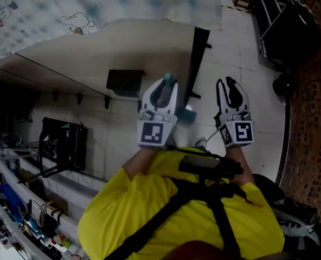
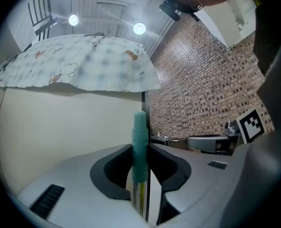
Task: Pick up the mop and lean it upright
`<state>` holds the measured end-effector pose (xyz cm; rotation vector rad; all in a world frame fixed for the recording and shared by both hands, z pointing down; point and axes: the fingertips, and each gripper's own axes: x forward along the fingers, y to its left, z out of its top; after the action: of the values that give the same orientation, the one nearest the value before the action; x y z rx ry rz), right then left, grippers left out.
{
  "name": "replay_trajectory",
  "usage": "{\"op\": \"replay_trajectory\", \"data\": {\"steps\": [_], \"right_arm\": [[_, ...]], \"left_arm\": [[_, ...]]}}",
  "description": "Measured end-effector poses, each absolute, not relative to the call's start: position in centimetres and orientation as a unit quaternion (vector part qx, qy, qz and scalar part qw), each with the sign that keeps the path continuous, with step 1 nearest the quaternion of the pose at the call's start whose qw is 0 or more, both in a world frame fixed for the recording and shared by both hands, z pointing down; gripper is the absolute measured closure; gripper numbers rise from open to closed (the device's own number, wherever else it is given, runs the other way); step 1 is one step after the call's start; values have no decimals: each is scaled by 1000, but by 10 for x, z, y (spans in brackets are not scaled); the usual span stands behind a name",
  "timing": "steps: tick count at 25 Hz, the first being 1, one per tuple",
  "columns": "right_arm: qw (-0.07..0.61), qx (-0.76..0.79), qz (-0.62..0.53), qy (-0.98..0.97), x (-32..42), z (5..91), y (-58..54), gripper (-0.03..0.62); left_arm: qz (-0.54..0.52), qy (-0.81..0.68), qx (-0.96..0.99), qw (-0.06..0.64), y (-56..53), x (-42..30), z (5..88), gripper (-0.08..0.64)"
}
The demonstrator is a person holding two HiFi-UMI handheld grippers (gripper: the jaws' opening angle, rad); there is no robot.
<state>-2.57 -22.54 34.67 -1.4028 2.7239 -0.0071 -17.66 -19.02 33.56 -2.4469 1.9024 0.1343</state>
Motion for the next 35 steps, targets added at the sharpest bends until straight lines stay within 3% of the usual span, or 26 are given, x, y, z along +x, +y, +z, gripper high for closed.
{"op": "replay_trajectory", "data": {"steps": [10,27,35], "right_arm": [[23,-464,-23,885,-32,379,-233,483],[-27,-479,-24,877,-58,498,-270,487],[-42,-486,-79,869,-75,558,-283,482]], "left_arm": [[25,607,-794,-11,-202,-178,390,459],[-66,631,-764,-115,-270,-196,613,457],[-89,642,-752,-124,-296,-209,638,457]]}}
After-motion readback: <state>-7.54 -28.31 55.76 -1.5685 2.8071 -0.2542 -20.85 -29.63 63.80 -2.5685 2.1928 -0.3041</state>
